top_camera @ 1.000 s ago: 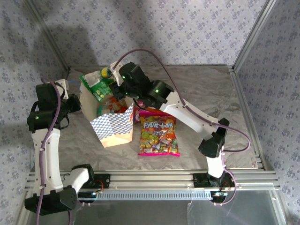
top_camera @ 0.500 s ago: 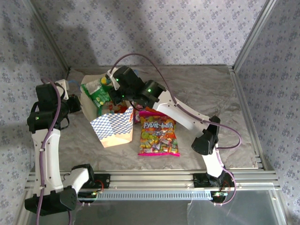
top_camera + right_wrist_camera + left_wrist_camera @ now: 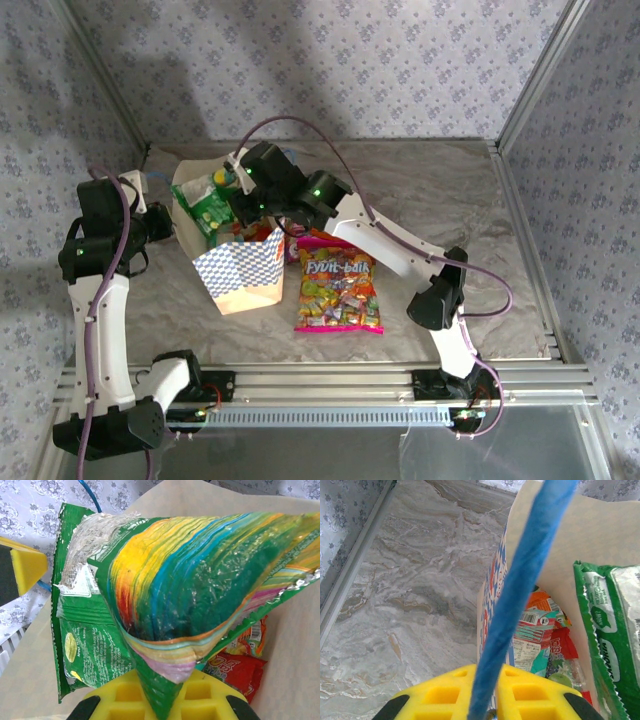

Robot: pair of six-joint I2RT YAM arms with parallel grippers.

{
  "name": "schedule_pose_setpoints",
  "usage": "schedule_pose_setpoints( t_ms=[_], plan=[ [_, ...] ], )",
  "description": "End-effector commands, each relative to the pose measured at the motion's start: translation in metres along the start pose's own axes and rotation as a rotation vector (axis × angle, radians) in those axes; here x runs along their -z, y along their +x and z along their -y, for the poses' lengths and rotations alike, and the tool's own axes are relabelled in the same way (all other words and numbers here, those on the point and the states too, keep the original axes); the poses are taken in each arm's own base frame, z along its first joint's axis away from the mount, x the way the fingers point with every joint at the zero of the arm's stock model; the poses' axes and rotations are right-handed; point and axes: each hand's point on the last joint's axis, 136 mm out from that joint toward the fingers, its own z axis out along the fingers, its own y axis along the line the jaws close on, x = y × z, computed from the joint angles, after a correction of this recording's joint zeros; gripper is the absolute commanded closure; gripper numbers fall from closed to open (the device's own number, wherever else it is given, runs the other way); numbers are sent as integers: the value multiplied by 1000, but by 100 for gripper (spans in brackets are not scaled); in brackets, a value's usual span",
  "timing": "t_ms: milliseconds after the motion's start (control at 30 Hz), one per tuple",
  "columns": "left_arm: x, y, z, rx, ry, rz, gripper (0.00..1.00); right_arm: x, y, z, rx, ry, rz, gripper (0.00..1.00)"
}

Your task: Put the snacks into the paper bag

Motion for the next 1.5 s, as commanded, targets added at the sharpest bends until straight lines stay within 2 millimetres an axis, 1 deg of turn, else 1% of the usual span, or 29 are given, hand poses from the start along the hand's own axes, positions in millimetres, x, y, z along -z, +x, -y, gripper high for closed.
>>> schedule_pose_setpoints(
  t_ms=[0,500,700,733,833,867,967,1033,1200,1467],
  plan=[
    [1,2,1,-8,3,-4,83,8,-10,-10,-13,-31,23,100],
    [0,2,1,-3,4,-10,82,0,2,-16,-21,-72,-34,100],
    [-1,2,1,-1,5,-14,82,0,6,-13,-19,-53,-48,89],
    [-1,1,1,-1,5,-13,83,0,7,-11,-20,-46,-52,85],
    [-2,1,1,2,4,-15,83,2,9,-10,-11,-40,-60,65],
    [-2,2,1,2,4,-17,82,3,9,-10,-7,-37,-61,61],
    [-3,1,1,4,6,-16,83,5,9,-9,1,-28,-59,54],
    [-3,1,2,2,7,-18,82,7,8,-8,5,-24,-56,53],
    [-1,0,2,1,8,-14,83,14,5,-5,18,-3,-43,56],
    [1,0,2,-1,8,-13,83,32,-2,-2,55,18,-11,55]
  ],
)
